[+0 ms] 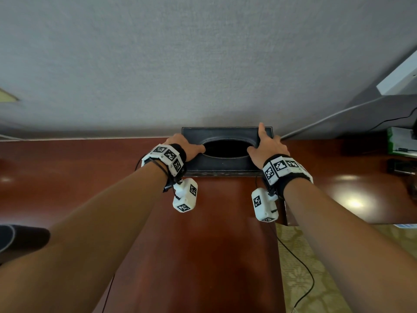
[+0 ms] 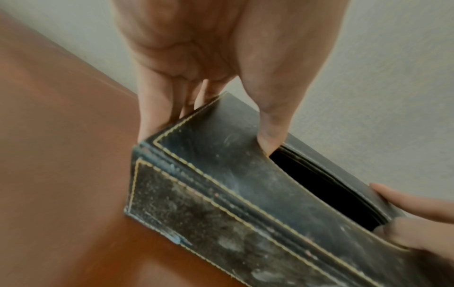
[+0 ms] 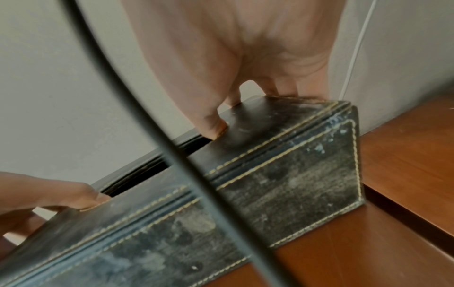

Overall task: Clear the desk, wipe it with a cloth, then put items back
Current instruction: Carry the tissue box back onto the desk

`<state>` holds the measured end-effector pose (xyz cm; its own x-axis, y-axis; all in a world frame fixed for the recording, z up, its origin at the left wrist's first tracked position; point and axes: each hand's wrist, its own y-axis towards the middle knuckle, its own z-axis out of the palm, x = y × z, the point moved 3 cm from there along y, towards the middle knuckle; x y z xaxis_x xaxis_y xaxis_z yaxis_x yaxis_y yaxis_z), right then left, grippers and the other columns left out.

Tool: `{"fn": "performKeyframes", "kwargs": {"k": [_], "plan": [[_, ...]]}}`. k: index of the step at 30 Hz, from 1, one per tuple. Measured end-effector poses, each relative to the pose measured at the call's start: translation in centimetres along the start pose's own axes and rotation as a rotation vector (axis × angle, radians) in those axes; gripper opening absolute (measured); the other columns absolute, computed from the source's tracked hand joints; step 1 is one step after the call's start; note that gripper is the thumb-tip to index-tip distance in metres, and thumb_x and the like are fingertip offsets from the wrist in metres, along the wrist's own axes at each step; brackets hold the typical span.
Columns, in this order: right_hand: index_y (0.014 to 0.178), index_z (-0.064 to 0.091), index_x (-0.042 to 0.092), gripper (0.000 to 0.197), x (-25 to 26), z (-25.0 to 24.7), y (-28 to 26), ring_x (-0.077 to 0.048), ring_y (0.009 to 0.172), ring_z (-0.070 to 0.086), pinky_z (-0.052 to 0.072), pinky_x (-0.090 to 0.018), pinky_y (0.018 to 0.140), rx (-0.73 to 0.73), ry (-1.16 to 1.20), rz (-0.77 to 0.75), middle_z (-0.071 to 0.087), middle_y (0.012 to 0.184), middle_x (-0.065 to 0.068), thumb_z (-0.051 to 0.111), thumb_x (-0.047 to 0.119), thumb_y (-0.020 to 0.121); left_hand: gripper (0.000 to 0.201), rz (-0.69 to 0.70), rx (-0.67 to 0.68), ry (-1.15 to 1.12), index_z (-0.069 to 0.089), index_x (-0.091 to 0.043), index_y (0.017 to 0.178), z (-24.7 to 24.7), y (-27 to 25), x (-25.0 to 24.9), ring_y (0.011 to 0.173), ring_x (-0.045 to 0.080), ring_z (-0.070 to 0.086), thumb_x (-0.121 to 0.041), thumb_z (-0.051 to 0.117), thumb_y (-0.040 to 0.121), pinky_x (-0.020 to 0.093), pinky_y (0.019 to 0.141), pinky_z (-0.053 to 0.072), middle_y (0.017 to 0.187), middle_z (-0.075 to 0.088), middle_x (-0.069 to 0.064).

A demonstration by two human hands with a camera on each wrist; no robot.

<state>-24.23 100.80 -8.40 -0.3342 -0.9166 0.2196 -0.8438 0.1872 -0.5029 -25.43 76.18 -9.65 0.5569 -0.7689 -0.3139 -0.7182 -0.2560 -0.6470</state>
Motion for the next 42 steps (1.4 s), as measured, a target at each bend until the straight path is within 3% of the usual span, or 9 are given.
{"fn": "performKeyframes", "kwargs": {"k": [8, 13, 16, 20, 24, 30, 36, 39, 42], "plan": [[0.158, -0.003, 0.038, 0.078, 0.1, -0.2, -0.7, -0.045, 0.135, 0.042, 0.046, -0.049, 0.101, 0.021, 0.020, 0.005, 0.025, 0.158, -0.021, 0.049, 0.040, 0.100, 0.062, -0.003, -0.028, 0.013, 0.060, -0.013, 0.112, -0.2, -1.3, -0.3, 0.087, 0.027, 0.063, -0.063, 0.071, 0.077, 0.037, 0.083, 0.057, 0.098, 0.063, 0.007], [0.160, 0.001, 0.030, 0.074, 0.0, 0.0, -1.8, -0.039, 0.151, 0.011, 0.028, -0.054, 0.117, -0.001, 0.026, -0.032, 0.007, 0.164, -0.020, 0.045, 0.044, 0.102, 0.113, -0.018, 0.006, -0.125, 0.042, -0.011, 0.142, 0.2, -2.5, 1.3, 0.111, 0.034, 0.063, -0.085, 0.065, 0.059, 0.046, 0.093, 0.054, 0.132, 0.060, 0.011], [0.158, 0.019, 0.020, 0.066, 1.0, 0.1, -3.6, -0.038, 0.149, 0.012, 0.030, -0.054, 0.115, -0.125, -0.031, -0.078, 0.016, 0.160, -0.022, 0.046, 0.037, 0.100, 0.087, -0.035, -0.079, -0.172, 0.036, -0.012, 0.148, -0.6, -4.5, 3.7, 0.123, 0.036, 0.056, -0.071, 0.054, 0.086, 0.045, 0.100, 0.049, 0.143, 0.052, 0.014], [0.142, 0.051, 0.015, 0.046, 4.5, 0.7, -6.8, -0.030, 0.140, 0.035, 0.035, -0.048, 0.111, -0.266, -0.052, -0.275, 0.045, 0.149, -0.014, 0.048, 0.029, 0.099, 0.043, -0.007, -0.202, -0.255, 0.056, -0.021, 0.132, -1.6, -7.2, 8.3, 0.114, 0.026, 0.059, -0.045, 0.054, 0.096, 0.035, 0.094, 0.047, 0.131, 0.062, 0.005], [0.126, 0.066, 0.017, 0.036, 9.3, 2.0, -11.2, -0.029, 0.119, 0.055, 0.045, -0.039, 0.098, -0.244, 0.072, -0.398, 0.066, 0.125, -0.009, 0.045, 0.027, 0.099, 0.017, -0.032, -0.270, -0.399, 0.069, -0.025, 0.104, -3.2, -10.7, 13.2, 0.097, 0.022, 0.065, -0.034, 0.056, 0.096, 0.035, 0.092, 0.054, 0.108, 0.071, 0.001], [0.100, 0.069, 0.021, 0.025, 16.8, 4.7, -19.0, -0.035, 0.100, 0.062, 0.046, -0.034, 0.078, -0.205, 0.158, -0.457, 0.072, 0.104, -0.009, 0.044, 0.026, 0.097, 0.019, -0.076, -0.442, -0.506, 0.074, -0.022, 0.086, -6.9, -16.7, 21.0, 0.087, 0.023, 0.068, -0.027, 0.056, 0.086, 0.030, 0.083, 0.055, 0.089, 0.074, -0.002], [0.094, 0.066, 0.024, 0.021, 23.4, 8.5, -29.2, -0.037, 0.104, 0.062, 0.036, -0.032, 0.075, -0.192, 0.193, -0.511, 0.071, 0.108, -0.009, 0.046, 0.027, 0.096, 0.023, -0.098, -0.553, -0.642, 0.074, -0.020, 0.082, -9.5, -22.9, 31.7, 0.087, 0.024, 0.070, -0.029, 0.053, 0.083, 0.036, 0.085, 0.058, 0.087, 0.075, 0.000], [0.085, 0.060, 0.025, 0.018, 26.6, 10.9, -35.0, -0.038, 0.102, 0.062, 0.037, -0.032, 0.074, -0.182, 0.184, -0.571, 0.071, 0.106, -0.010, 0.046, 0.026, 0.095, 0.023, -0.121, -0.594, -0.700, 0.072, -0.021, 0.078, -10.5, -26.7, 37.5, 0.083, 0.025, 0.070, -0.032, 0.052, 0.078, 0.037, 0.083, 0.059, 0.081, 0.075, 0.001], [0.092, 0.066, 0.023, 0.022, 30.2, 13.5, -40.8, -0.038, 0.101, 0.062, 0.041, -0.032, 0.077, -0.176, 0.171, -0.634, 0.071, 0.107, -0.010, 0.045, 0.025, 0.095, 0.025, -0.151, -0.656, -0.759, 0.071, -0.020, 0.077, -11.6, -30.7, 43.8, 0.082, 0.024, 0.070, -0.034, 0.050, 0.073, 0.037, 0.085, 0.058, 0.080, 0.074, 0.000]]}}
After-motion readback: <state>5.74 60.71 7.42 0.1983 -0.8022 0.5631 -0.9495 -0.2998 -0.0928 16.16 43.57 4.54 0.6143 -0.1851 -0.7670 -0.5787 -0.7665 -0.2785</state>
